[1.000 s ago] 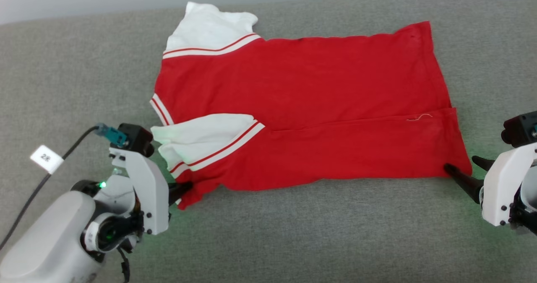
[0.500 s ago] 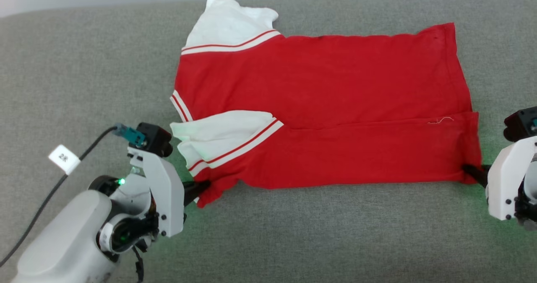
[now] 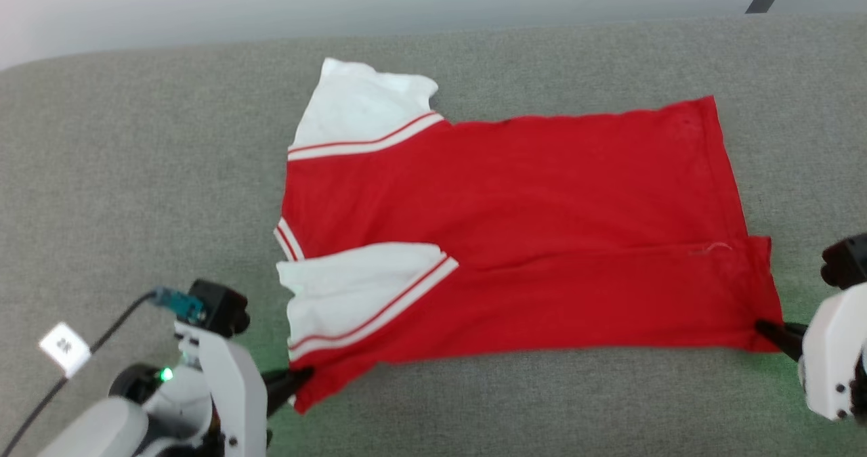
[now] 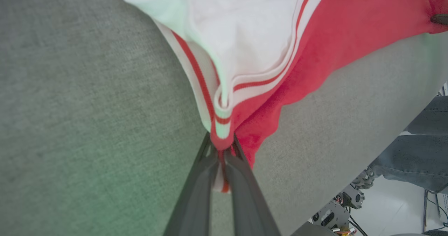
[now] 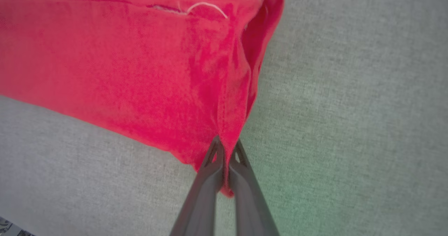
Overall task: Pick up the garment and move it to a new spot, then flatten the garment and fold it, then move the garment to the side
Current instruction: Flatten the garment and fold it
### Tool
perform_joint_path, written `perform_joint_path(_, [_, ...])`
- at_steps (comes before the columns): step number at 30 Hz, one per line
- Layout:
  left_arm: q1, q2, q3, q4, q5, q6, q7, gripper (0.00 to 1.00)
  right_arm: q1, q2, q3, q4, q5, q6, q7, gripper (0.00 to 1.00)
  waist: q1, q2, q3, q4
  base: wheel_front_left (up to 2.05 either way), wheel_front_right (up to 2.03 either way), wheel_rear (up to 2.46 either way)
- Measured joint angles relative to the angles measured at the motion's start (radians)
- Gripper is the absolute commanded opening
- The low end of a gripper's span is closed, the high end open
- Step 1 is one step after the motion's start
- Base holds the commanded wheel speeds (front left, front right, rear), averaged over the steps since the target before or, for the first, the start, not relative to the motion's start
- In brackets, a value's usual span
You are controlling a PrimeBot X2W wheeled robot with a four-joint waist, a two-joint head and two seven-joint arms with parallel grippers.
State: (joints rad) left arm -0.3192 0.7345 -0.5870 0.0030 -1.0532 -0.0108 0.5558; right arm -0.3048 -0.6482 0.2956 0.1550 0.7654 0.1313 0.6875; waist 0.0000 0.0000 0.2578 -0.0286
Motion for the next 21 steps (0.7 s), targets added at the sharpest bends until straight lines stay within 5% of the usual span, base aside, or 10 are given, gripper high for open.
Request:
perform_joint_path(7, [0.115, 0.051, 0.030, -0.124, -0.034, 0.042, -0.030, 0.00, 0.112, -0.014, -0.062, -0.091, 0.017, 0.000, 0.017, 0.00, 0.0000, 0.0000, -0.005, -0.001, 0.00, 0.00, 0.00])
perform_joint_path(8, [0.124, 0.052, 0.035, -0.132, -0.037, 0.048, -0.039, 0.00, 0.121, -0.011, -0.071, -0.103, 0.016, 0.000, 0.015, 0.29, 0.0000, 0.0000, -0.004, -0.001, 0.00, 0.00, 0.00])
perform_joint_path(9, [0.129, 0.050, 0.040, -0.141, -0.046, 0.048, -0.045, 0.06, 0.130, -0.007, -0.083, -0.116, 0.014, 0.000, 0.011, 0.84, 0.0000, 0.0000, -0.003, 0.001, 0.00, 0.00, 0.00])
perform_joint_path(10, [0.133, 0.049, 0.043, -0.148, -0.051, 0.047, -0.051, 0.28, 0.137, -0.002, -0.093, -0.128, 0.013, 0.000, 0.007, 1.00, 0.0000, 0.0000, -0.002, 0.002, 0.00, 0.00, 0.00])
perform_joint_path(12, [0.137, 0.046, 0.052, -0.155, -0.052, 0.051, -0.071, 0.56, 0.143, 0.007, -0.117, -0.147, 0.007, 0.000, -0.002, 1.00, 0.0000, 0.0000, 0.001, 0.004, 0.00, 0.00, 0.00])
perform_joint_path(13, [0.137, 0.046, 0.059, -0.158, -0.048, 0.051, -0.082, 0.91, 0.143, 0.011, -0.132, -0.157, -0.001, 0.000, -0.003, 1.00, 0.0000, 0.0000, 0.002, 0.004, 0.00, 0.00, 0.00])
perform_joint_path(14, [0.137, 0.045, 0.065, -0.162, -0.047, 0.051, -0.093, 1.00, 0.143, 0.013, -0.145, -0.167, -0.009, 0.000, -0.009, 1.00, 0.0000, 0.0000, 0.003, 0.004, 0.00, 0.00, 0.00])
perform_joint_path(21, [0.121, 0.059, 0.146, -0.168, -0.039, 0.062, -0.179, 1.00, 0.091, 0.120, -0.252, -0.222, -0.083, 0.000, -0.183, 1.00, 0.0000, 0.0000, 0.003, 0.000, 0.00, 0.00, 0.00])
